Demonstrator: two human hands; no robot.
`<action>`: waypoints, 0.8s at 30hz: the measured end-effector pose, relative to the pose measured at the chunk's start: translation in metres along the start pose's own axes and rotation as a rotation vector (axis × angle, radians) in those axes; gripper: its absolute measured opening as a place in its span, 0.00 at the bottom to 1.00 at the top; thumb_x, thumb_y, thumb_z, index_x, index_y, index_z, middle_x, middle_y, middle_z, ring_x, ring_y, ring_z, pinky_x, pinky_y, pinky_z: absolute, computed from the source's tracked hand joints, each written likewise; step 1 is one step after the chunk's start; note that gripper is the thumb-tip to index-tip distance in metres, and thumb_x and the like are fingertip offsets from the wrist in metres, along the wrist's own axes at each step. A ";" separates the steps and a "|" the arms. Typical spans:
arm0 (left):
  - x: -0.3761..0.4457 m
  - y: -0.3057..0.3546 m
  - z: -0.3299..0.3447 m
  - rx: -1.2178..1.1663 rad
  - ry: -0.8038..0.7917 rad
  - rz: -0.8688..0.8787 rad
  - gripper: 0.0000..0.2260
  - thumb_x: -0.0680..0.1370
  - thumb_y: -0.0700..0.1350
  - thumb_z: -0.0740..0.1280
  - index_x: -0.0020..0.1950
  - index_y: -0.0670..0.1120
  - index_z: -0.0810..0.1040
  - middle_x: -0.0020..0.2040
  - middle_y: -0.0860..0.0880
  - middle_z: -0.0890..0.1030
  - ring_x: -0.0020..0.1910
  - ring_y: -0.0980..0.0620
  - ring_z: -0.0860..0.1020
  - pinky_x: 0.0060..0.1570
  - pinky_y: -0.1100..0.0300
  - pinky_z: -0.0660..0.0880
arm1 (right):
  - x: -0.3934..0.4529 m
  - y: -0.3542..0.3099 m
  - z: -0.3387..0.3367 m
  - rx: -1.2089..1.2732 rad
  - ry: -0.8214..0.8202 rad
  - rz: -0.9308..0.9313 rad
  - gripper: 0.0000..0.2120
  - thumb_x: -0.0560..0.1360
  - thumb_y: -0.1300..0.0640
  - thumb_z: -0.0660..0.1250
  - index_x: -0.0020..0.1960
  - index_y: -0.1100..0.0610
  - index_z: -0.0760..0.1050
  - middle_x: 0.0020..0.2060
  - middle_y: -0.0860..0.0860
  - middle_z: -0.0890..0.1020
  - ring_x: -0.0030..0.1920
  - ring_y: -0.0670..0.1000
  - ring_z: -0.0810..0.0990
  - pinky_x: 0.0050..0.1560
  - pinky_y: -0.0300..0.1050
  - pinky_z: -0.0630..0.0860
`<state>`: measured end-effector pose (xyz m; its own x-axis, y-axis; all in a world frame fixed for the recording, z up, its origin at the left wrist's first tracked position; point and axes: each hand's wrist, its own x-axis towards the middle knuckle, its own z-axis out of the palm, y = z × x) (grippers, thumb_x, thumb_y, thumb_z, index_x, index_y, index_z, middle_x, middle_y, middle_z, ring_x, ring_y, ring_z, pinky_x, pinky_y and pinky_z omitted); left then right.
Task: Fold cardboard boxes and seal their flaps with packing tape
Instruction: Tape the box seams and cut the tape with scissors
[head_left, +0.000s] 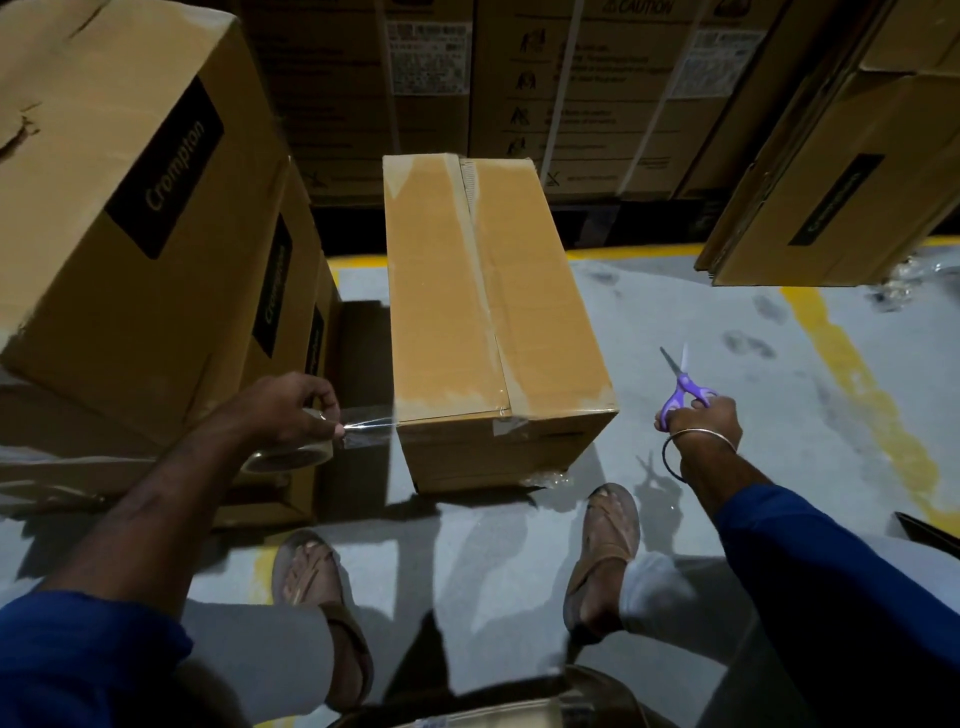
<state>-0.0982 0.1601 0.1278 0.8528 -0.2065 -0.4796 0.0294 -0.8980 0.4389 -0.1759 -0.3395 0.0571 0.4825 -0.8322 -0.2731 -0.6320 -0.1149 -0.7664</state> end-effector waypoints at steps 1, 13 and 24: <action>-0.001 0.002 0.000 0.007 0.005 -0.005 0.07 0.74 0.52 0.79 0.44 0.54 0.82 0.48 0.52 0.80 0.48 0.51 0.77 0.39 0.57 0.70 | 0.000 0.007 0.007 -0.001 -0.020 0.018 0.25 0.70 0.65 0.77 0.65 0.56 0.74 0.51 0.51 0.79 0.51 0.55 0.80 0.54 0.44 0.76; -0.003 0.008 0.002 -0.010 0.010 -0.016 0.04 0.76 0.50 0.76 0.44 0.55 0.82 0.50 0.52 0.80 0.51 0.49 0.78 0.41 0.56 0.70 | 0.001 0.049 0.066 0.059 -0.333 0.262 0.28 0.68 0.61 0.76 0.65 0.43 0.75 0.46 0.56 0.85 0.46 0.59 0.87 0.51 0.58 0.84; -0.011 0.012 -0.002 -0.033 0.021 -0.027 0.08 0.74 0.53 0.78 0.46 0.54 0.82 0.49 0.50 0.82 0.48 0.47 0.79 0.41 0.54 0.73 | -0.081 -0.052 -0.003 0.238 -0.277 -0.120 0.22 0.77 0.53 0.74 0.64 0.60 0.70 0.54 0.65 0.84 0.27 0.47 0.80 0.22 0.38 0.70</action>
<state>-0.1059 0.1521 0.1396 0.8621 -0.1738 -0.4760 0.0698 -0.8896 0.4513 -0.1839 -0.2676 0.1204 0.7109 -0.6384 -0.2949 -0.4180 -0.0464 -0.9072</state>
